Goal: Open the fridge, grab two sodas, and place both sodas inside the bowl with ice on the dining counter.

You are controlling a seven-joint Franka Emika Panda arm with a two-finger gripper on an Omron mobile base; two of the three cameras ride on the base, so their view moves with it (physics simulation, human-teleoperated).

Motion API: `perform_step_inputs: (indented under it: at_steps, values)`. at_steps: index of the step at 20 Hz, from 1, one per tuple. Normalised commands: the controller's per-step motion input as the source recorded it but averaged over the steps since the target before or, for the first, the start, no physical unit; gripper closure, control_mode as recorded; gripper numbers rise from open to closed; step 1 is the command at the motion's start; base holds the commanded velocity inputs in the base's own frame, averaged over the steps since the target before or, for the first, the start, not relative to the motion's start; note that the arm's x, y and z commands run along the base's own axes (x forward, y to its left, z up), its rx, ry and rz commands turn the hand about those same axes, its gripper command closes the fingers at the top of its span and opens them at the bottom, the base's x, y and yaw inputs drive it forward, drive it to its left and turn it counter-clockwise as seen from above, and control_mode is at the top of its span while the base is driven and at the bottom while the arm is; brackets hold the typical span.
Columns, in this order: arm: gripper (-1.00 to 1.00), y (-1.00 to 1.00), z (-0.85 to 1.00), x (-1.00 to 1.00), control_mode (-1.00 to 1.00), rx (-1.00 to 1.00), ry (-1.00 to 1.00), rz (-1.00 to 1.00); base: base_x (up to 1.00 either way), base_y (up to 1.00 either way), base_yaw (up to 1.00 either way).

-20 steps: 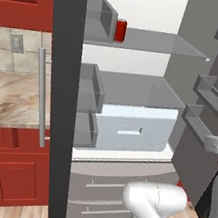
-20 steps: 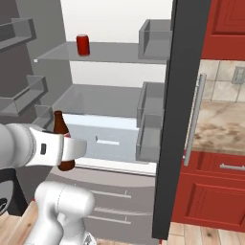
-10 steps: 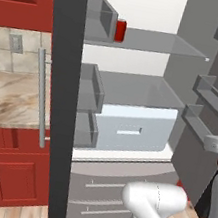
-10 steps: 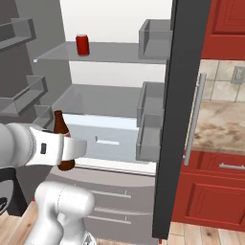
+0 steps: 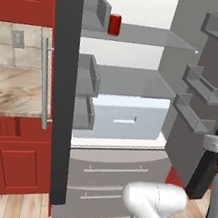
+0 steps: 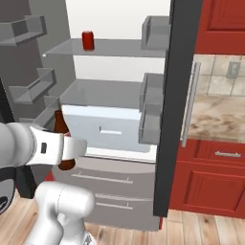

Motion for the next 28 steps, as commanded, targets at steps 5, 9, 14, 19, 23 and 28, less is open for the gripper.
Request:
perform_step_inputs:
  at_steps: [5,9,14,19,23,28]
  values:
    - [1.0,0.0,0.0,0.0,1.0,0.0,0.0,0.0,-0.63,-0.01,-0.02]
    - [1.0,0.0,0.0,0.0,1.0,0.0,0.0,0.0,-0.79,0.04,-0.05]
    - [1.0,0.0,0.0,0.0,1.0,0.0,0.0,0.0,-0.76,0.25,-0.09]
    - [1.0,0.0,0.0,0.0,1.0,0.0,0.0,0.0,-0.65,0.68,-0.2]
    - [1.0,0.0,0.0,0.0,1.0,0.0,0.0,0.0,-0.53,0.97,-0.28]
    - [1.0,0.0,0.0,0.0,1.0,0.0,0.0,0.0,-0.62,0.76,-0.33]
